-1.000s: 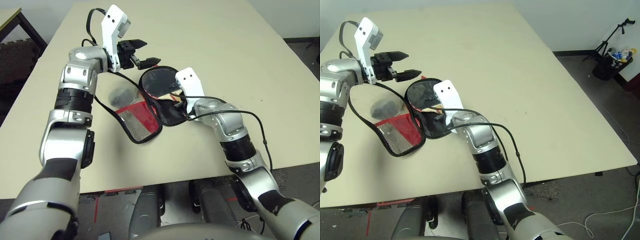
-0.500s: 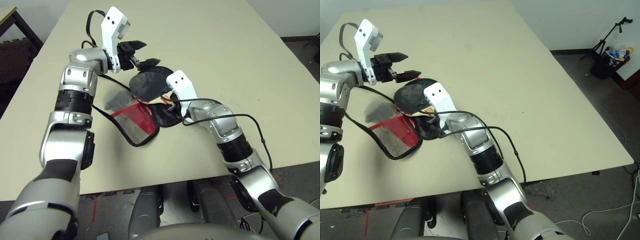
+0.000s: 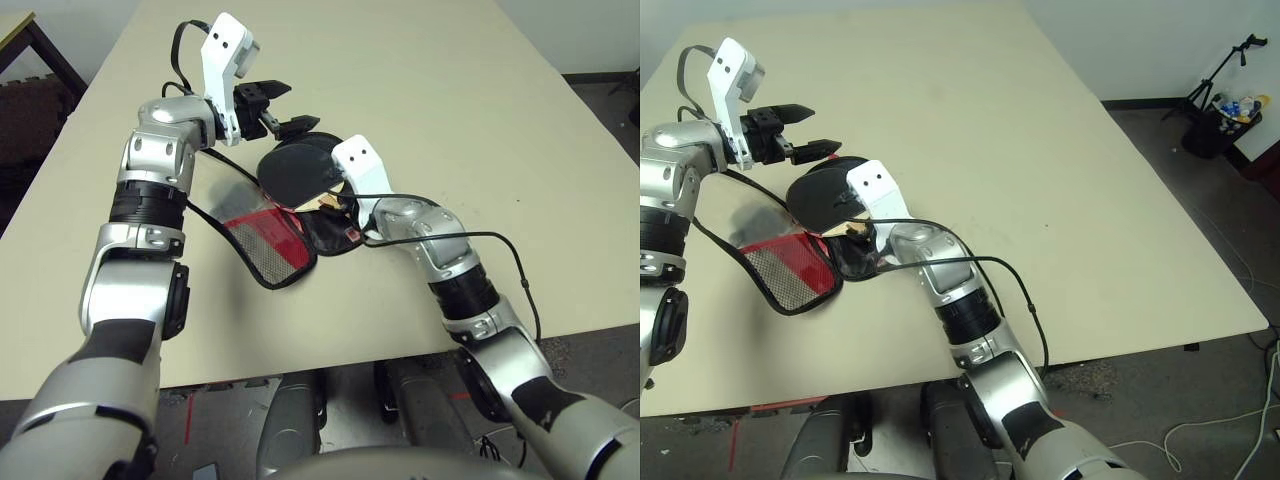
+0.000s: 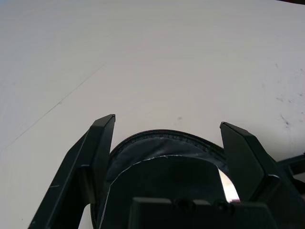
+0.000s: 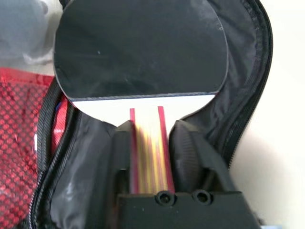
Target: Store the ping-pong paddle in its case and zip it.
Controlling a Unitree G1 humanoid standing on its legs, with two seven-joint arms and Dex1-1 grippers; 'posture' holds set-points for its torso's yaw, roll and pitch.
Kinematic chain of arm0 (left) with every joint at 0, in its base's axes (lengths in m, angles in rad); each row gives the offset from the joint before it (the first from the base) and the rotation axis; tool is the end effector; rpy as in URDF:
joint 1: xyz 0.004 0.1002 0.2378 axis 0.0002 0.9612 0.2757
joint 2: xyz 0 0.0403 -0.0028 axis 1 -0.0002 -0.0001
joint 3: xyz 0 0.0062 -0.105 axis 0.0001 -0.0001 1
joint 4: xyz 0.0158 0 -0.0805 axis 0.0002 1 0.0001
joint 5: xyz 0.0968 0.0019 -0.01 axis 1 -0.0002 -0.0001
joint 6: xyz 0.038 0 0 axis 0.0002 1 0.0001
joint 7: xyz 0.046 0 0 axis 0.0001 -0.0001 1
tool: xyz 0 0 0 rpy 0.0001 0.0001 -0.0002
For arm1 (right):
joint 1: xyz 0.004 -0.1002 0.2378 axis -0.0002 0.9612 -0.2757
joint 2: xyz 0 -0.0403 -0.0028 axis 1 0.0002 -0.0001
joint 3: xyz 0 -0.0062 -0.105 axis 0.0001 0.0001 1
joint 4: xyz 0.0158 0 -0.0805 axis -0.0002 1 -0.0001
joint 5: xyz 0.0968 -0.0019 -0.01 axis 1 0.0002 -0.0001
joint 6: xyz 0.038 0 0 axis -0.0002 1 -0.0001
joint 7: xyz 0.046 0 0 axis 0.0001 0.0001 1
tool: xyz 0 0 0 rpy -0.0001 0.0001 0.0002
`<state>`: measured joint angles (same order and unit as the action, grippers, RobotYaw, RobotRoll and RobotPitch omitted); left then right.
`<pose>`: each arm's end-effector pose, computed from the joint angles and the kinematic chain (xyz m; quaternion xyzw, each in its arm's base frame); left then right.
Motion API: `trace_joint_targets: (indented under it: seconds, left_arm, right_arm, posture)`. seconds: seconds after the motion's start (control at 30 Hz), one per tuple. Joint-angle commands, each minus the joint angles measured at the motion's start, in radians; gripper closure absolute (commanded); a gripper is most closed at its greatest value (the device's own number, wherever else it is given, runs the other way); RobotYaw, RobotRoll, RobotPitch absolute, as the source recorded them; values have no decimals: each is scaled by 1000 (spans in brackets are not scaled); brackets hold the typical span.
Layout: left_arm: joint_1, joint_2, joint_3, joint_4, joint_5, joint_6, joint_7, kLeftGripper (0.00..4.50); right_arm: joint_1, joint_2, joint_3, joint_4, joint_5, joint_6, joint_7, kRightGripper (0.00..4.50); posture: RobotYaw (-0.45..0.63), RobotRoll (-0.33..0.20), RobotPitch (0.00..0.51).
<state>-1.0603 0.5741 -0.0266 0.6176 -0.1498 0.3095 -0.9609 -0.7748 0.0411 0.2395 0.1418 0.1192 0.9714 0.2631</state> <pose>0.3451 0.2307 0.2525 0.1796 0.0017 -0.3842 0.9056 0.2916 -0.0431 0.1579 -0.0715 0.1958 0.3396 0.9172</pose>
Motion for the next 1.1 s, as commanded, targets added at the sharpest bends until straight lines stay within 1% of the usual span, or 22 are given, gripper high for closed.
trace_joint_targets:
  seconds: [0.03, 0.1, 0.13, 0.4, 0.43, 0.47, 0.53, 0.57, 0.67, 0.73, 0.87, 0.93, 1.1]
  left_arm:
    - [14, 4, 8, -8, 0, 2, -1, 0]
    - [13, 6, 8, -6, 0, 2, -1, 0]
    - [11, 7, 8, -4, 0, 2, -2, 0]
    - [8, 12, 8, 3, 4, -2, -2, 0]
    - [7, 12, 8, 6, 4, -3, -2, 0]
    - [5, 13, 8, 9, 6, -6, -1, 0]
    - [4, 14, 8, 14, 7, -10, -1, 0]
    - [2, 14, 8, 18, 7, -12, 0, 0]
    - [-2, 10, 7, 29, 9, -21, 3, 0]
    - [-5, 8, 6, 34, 10, -26, 4, 0]
    - [-13, 4, 7, 46, 9, -34, 7, 0]
    - [-13, 2, 7, 48, 9, -37, 8, 0]
    - [-11, 1, 10, 52, 7, -45, 13, 0]
  right_arm:
    - [-12, 8, -3, 19, -7, -15, -3, 3647]
    - [-13, 5, 6, 21, -6, 0, 5, 4356]
    - [-12, 3, 10, 20, -6, 5, 8, 4475]
    - [-13, -18, 35, 3, -4, 53, 39, 4475]
    - [-18, -23, 33, -2, -3, 62, 43, 4058]
    - [-26, -28, 30, -8, -1, 78, 46, 3907]
    - [-42, -39, 28, -18, 4, 106, 54, 3233]
    - [-54, -48, 29, -23, 5, 127, 61, 2970]
    - [-94, -82, 50, -31, 9, 189, 93, 1912]
    - [-114, -99, 65, -31, 11, 217, 110, 1303]
    - [-141, -119, 88, -13, 6, 233, 131, 24]
    - [-144, -123, 98, -6, 5, 234, 138, 24]
    - [-150, -109, 125, -30, 14, 269, 152, 24]
  posture:
    - [-77, 0, 174]
    - [-76, 0, 174]
    - [-76, 0, 174]
    - [-77, 0, 170]
    - [-77, 0, 170]
    - [-79, 0, 168]
    - [-84, 0, 166]
    - [-84, 0, 166]
    - [-90, 0, 159]
    - [-92, 0, 157]
    - [-92, 0, 157]
    - [-93, 0, 148]
    - [-91, 0, 144]
